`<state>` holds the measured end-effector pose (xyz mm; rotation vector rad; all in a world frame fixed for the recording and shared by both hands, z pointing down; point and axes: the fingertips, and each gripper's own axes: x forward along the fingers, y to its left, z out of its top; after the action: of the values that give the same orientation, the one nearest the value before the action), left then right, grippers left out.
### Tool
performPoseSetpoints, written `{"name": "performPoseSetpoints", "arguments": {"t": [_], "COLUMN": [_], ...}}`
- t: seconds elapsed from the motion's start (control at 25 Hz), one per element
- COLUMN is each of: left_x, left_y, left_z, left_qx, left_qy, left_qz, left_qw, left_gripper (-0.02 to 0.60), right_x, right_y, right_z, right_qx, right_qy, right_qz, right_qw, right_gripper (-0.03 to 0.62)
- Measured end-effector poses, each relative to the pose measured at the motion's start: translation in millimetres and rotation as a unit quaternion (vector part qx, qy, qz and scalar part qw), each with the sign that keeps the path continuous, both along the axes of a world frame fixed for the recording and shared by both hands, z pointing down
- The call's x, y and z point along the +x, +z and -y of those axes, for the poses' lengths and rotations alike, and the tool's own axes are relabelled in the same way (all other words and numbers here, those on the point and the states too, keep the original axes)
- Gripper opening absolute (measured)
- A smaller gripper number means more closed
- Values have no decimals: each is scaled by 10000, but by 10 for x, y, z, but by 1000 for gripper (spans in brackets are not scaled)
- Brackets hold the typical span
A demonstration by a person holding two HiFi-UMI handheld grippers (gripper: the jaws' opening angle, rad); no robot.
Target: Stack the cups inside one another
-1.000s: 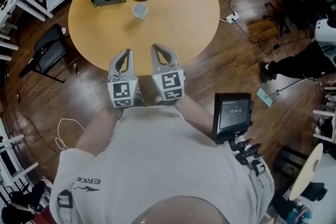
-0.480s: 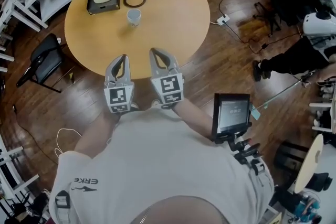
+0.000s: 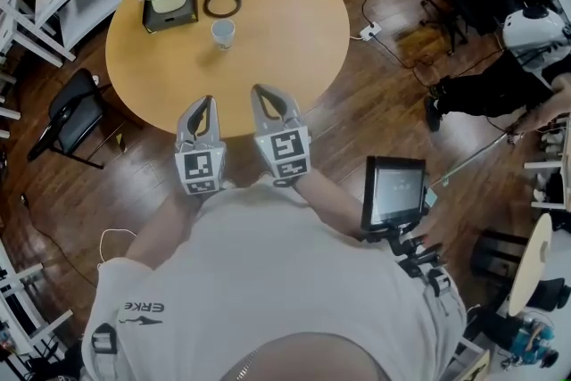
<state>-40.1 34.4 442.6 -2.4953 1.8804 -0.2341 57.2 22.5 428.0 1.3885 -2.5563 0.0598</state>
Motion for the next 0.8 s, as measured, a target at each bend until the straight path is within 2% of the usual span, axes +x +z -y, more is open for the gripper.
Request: {"name": "performPoseSetpoints", "arguments": {"t": [0.8], "left_x": [-90], "left_y": [57], "left_z": [-31], "left_qx": [-73], "left_qy": [-133], "left_qz": [-15], "left_qw": [9999], "left_gripper": [2], "right_x": [-106], "right_y": [102], "right_z": [-11], "right_qx": [-182], "right_qy": [-147], "right_qz": [24], "right_qw": [9997], "right_gripper": [12]}}
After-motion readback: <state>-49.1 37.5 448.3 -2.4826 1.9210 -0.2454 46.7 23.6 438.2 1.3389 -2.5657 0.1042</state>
